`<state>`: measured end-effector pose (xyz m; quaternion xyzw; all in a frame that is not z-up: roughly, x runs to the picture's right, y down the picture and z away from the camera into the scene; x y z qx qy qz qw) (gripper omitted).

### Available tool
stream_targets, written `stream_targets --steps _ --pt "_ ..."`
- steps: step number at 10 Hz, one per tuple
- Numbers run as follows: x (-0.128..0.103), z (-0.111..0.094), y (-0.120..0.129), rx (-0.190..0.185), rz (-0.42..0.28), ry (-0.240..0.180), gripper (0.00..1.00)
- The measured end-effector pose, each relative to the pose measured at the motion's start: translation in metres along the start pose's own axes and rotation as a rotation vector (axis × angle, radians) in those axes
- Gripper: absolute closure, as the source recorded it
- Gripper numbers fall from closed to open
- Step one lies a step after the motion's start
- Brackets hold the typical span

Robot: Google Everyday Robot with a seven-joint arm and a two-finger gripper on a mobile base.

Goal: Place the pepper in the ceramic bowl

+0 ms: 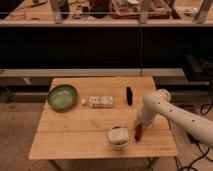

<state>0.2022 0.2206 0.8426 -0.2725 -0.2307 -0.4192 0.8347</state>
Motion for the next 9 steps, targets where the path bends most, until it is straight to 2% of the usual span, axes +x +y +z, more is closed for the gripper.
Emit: stream_targets --steps 2,4,6,9 --pt "-0.004 0.004 0.002 0.0 -0.004 -0.012 0.84" --pt "-0.004 -0.005 -0.003 0.022 0.003 -0.02 0.84" --pt "-0.002 -0.029 -0.006 0.043 0.01 -0.015 0.84" --pt "-0.001 -0.081 -0.019 0.066 -0.012 0.03 0.84"
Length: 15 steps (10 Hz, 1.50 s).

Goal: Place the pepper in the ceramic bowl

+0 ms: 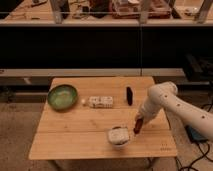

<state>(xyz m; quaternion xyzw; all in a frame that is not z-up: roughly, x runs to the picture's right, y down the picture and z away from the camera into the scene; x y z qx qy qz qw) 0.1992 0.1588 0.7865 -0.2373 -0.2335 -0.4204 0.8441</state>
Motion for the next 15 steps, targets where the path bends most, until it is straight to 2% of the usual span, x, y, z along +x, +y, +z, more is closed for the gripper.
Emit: stream_targets --steps 3,5,6,8,9,11,13,14,15 --pt "0.006 -0.065 -0.038 0.034 -0.053 0.07 0.84" --pt "0.01 -0.114 -0.09 0.089 -0.101 0.117 0.84" --pt "0.008 -0.126 -0.113 0.113 -0.123 0.126 0.84" --pt "-0.007 -0.14 -0.183 0.214 -0.186 0.115 0.84" --pt "-0.019 -0.138 -0.221 0.287 -0.212 0.095 0.84" --pt "-0.056 -0.114 -0.309 0.461 -0.265 0.023 0.84" --pt "-0.069 -0.088 -0.361 0.57 -0.274 -0.009 0.84" --pt "-0.065 -0.061 -0.386 0.613 -0.26 -0.012 0.84" --pt "-0.061 -0.04 -0.4 0.623 -0.252 -0.009 0.84"
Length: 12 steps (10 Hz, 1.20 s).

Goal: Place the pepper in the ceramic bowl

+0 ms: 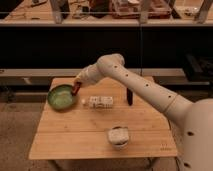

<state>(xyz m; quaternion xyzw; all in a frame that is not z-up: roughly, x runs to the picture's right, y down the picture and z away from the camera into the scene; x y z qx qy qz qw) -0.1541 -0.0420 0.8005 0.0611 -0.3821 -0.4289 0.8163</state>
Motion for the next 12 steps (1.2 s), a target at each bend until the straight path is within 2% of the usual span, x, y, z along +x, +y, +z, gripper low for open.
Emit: stream_targets --steps 1,3,5,6,8,9,12 --pt "0.006 0.023 0.006 -0.006 0.002 0.008 0.84" --pt "0.017 0.076 0.014 -0.044 -0.002 0.019 0.84" --pt "0.011 0.101 0.006 -0.061 -0.018 0.007 0.84" --pt "0.003 0.115 0.0 -0.078 -0.035 -0.006 0.79" --pt "-0.007 0.133 -0.005 -0.111 -0.056 -0.017 0.62" --pt "-0.008 0.142 -0.007 -0.135 -0.063 -0.011 0.5" --pt "-0.004 0.154 -0.008 -0.173 -0.046 0.0 0.24"
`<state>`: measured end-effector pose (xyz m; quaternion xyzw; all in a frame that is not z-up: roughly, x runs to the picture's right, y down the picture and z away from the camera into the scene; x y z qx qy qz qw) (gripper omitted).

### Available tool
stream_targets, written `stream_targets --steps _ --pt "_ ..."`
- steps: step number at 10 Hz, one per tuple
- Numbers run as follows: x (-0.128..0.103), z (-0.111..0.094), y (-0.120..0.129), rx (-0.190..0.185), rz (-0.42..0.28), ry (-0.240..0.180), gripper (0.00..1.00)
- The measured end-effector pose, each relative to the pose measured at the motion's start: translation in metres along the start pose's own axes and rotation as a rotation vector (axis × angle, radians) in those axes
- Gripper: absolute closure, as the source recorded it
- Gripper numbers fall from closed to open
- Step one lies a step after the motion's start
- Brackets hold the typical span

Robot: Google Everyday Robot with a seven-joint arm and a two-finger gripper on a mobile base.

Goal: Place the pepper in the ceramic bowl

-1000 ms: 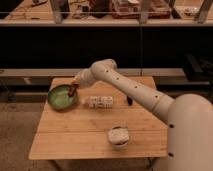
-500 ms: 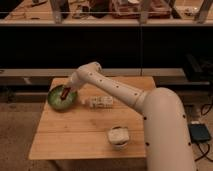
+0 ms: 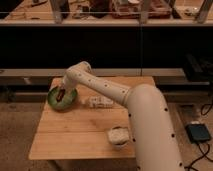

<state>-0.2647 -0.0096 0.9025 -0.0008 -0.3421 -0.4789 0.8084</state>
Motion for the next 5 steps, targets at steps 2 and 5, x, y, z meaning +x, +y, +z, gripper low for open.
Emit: stream_targets --steps 2,5 --pt "0.004 0.003 0.001 -0.018 0.018 -0.003 0.2" --pt "0.013 -0.002 0.007 -0.041 0.04 -0.012 0.2"
